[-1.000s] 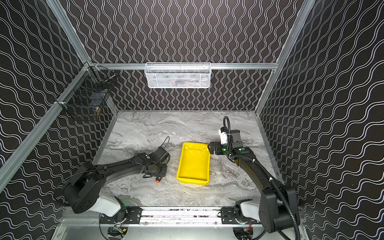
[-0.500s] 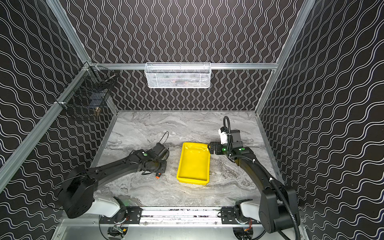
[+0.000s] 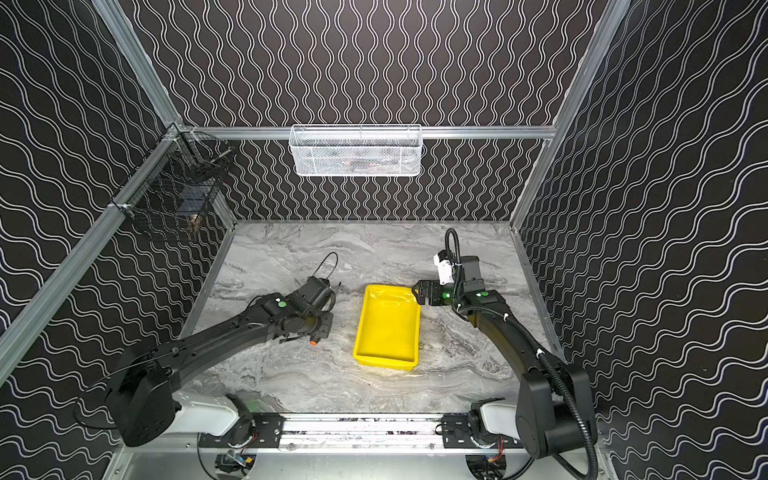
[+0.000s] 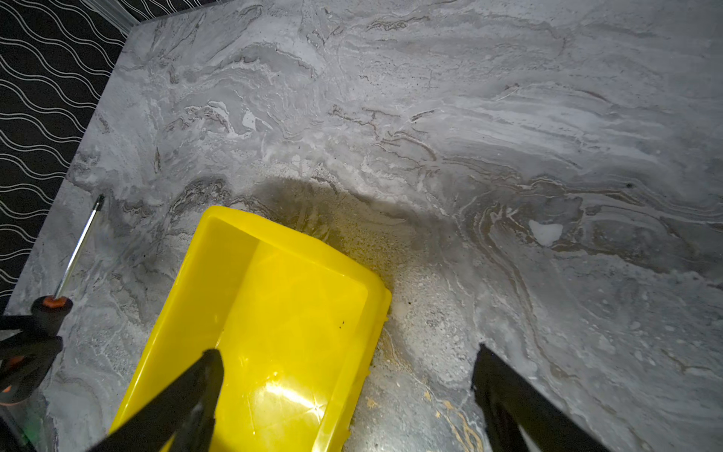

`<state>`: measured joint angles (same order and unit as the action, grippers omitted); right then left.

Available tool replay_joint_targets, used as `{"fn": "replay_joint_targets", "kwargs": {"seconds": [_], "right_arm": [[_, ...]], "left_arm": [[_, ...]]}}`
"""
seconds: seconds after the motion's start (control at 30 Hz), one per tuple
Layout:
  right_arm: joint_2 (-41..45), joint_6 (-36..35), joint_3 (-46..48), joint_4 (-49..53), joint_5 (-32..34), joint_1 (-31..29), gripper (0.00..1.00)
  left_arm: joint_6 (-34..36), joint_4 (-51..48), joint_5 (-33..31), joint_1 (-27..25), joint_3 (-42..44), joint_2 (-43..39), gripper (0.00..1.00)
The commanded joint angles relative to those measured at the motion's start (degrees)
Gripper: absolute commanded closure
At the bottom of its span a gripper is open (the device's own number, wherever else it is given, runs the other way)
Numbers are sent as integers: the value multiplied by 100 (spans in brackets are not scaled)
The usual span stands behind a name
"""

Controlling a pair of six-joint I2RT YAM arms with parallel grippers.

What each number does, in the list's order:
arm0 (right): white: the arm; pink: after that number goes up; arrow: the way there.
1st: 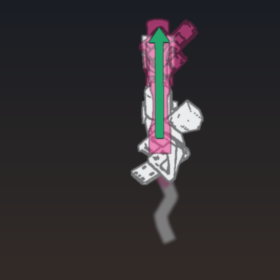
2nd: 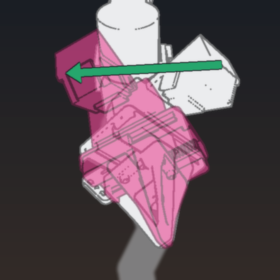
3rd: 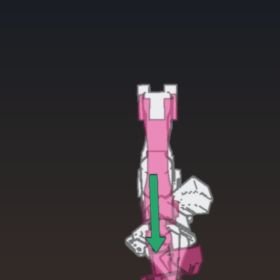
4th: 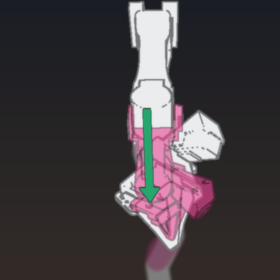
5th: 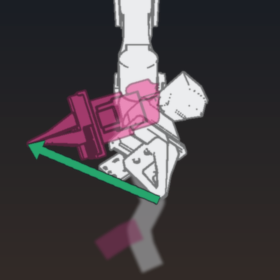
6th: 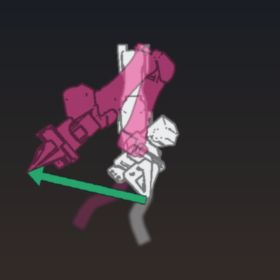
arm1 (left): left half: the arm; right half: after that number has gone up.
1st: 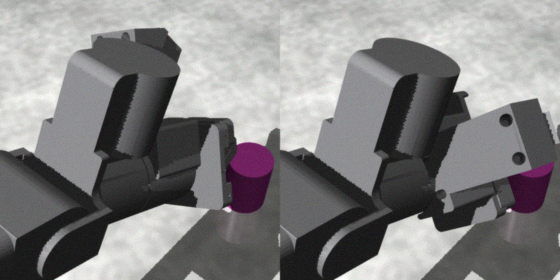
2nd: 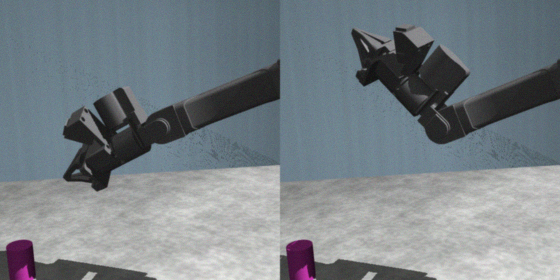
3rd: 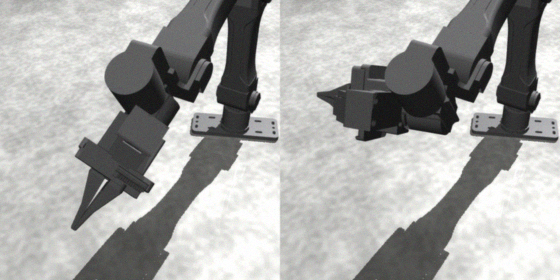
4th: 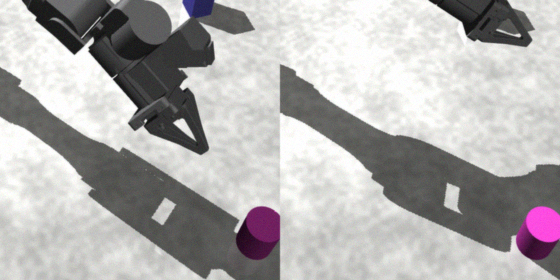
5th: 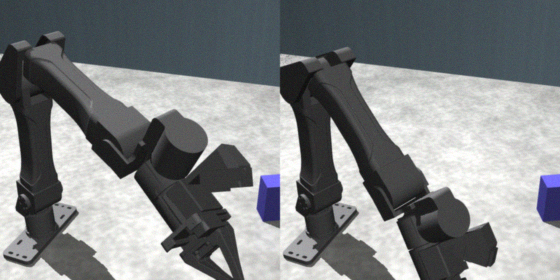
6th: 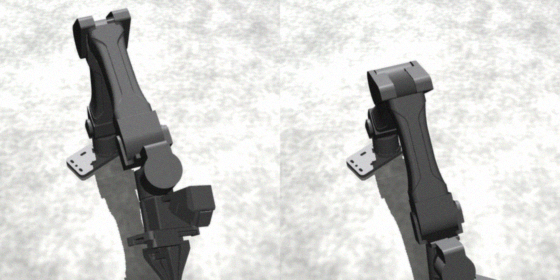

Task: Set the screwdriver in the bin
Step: 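Lift the screwdriver with the left gripper and carry it over the bin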

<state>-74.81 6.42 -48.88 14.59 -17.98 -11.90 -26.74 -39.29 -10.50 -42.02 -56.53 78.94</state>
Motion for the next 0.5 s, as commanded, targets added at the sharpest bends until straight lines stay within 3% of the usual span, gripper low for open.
{"fn": "replay_joint_targets", "kwargs": {"seconds": [0.0, 0.47], "right_arm": [[-8, -33, -43, -211, -171, -5, 1], [194, 170, -47, -253, -156, -5, 1]], "left_arm": [[166, -114, -132, 1, -94, -108, 92], [309, -259, -172, -320, -708, -93, 92]]}}
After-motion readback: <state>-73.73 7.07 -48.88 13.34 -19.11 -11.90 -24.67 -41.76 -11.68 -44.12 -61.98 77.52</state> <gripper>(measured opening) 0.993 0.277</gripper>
